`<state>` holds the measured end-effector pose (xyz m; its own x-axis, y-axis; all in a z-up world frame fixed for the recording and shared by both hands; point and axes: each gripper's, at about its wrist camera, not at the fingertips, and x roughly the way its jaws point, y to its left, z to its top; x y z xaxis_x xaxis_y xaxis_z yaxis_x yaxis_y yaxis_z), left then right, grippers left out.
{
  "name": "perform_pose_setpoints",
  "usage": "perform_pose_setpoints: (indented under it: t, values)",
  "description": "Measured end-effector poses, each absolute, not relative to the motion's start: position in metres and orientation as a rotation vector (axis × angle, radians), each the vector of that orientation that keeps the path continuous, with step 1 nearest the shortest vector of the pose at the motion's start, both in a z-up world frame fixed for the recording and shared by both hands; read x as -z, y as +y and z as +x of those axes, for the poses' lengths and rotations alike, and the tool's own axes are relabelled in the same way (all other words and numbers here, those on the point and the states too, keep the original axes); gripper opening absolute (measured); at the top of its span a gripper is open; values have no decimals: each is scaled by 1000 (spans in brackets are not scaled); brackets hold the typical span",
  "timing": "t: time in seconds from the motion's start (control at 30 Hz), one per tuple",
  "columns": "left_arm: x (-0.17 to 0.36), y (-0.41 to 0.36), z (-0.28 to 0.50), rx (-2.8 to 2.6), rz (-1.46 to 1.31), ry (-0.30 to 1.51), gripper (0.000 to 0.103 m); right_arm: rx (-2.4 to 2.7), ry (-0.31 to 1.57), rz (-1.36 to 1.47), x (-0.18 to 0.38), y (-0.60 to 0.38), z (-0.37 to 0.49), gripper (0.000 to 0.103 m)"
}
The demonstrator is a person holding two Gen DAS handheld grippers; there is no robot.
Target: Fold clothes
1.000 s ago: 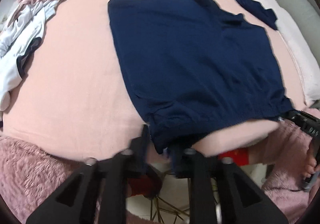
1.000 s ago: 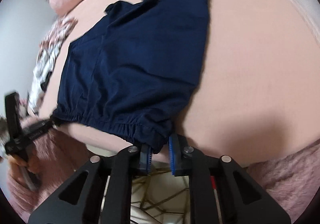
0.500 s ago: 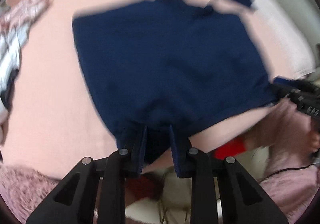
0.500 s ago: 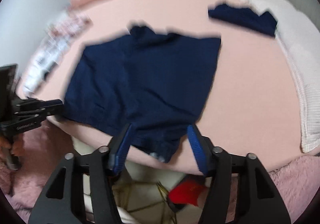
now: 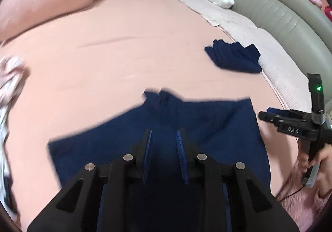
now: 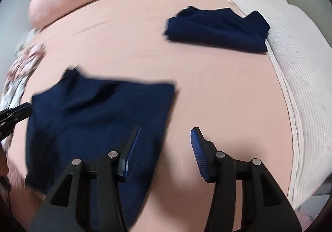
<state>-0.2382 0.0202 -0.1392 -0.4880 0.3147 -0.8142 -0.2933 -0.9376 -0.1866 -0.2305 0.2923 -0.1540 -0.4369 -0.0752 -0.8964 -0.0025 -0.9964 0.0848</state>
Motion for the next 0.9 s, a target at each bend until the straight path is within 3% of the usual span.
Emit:
perform_pose_setpoints:
  t: [0.27, 0.37, 0.4, 0.43, 0.47, 0.5, 0.57, 0.77, 0.9]
  values:
    - [178, 77, -288, -2400, -1410, 196, 27, 2588, -201, 1636, 185, 299, -269, 52]
    - [194, 87, -293, -2407, -1453, 275, 26, 2584, -138, 1609, 191, 293, -266, 58]
    - [195, 87, -293, -2419, -1449, 275, 21, 2585, -100, 1600, 192, 289, -266, 57]
    - [194, 87, -293, -2435, -1440, 264, 17, 2581, -68, 1584, 191, 286, -266, 54]
    - [192, 87, -293, -2449, -1430, 253, 5, 2575, -49, 1559, 190, 289, -267, 40]
    - [189, 86, -292, -2459, -1413, 242, 5, 2567, -60, 1542, 189, 291, -267, 23]
    - [178, 81, -292, -2471, -1357, 189, 4, 2550, -94, 1514, 186, 294, -266, 6]
    - [169, 68, -304, -2501, -1313, 73, 4, 2670, -136, 1410, 163, 310, -254, 5]
    - [174, 58, -314, -2494, -1334, -17, 8, 2631, -225, 1560, 194, 331, -269, 5]
